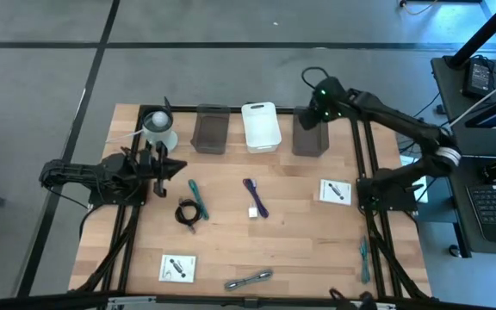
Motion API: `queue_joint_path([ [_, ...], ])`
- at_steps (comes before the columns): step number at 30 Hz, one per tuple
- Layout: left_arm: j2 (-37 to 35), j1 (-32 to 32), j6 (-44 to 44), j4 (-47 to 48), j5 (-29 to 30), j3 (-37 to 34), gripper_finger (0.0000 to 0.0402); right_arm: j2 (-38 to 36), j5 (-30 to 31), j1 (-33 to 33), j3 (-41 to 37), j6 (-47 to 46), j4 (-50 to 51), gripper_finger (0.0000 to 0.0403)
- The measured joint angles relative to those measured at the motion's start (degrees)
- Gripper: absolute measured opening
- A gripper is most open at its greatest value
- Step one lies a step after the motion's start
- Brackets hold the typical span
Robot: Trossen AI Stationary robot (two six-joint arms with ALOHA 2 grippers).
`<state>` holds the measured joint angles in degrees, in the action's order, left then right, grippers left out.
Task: Pick and place items into bin
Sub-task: Put the black charger adapter into the right black bin, then put the left blue charger cable into the left black bin
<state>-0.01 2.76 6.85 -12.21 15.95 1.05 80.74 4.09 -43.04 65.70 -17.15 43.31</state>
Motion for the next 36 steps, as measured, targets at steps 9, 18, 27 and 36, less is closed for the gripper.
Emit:
queue_joint_path([
  [9, 6.0, 0.0, -2.0, 4.9, 5.2, 7.8, 0.0006, 16.6, -0.4, -2.8, 14.4, 10.3, 13.6, 0.0144],
  [18, 18.5, 0.0, -1.6, 13.9, 7.8, 20.7, 0.0006, 27.3, -1.4, -4.1, 14.1, 14.0, 16.2, 0.0144],
  [27, 30.9, 0.0, 5.8, 18.0, 13.5, 31.8, 0.0006, 30.6, -1.8, -4.1, 12.6, 14.4, 13.8, 0.0148],
  [36, 35.9, 0.0, 0.4, 16.3, 15.9, 32.4, 0.0012, 30.7, -1.8, -4.1, 12.6, 14.3, 12.9, 0.0238],
])
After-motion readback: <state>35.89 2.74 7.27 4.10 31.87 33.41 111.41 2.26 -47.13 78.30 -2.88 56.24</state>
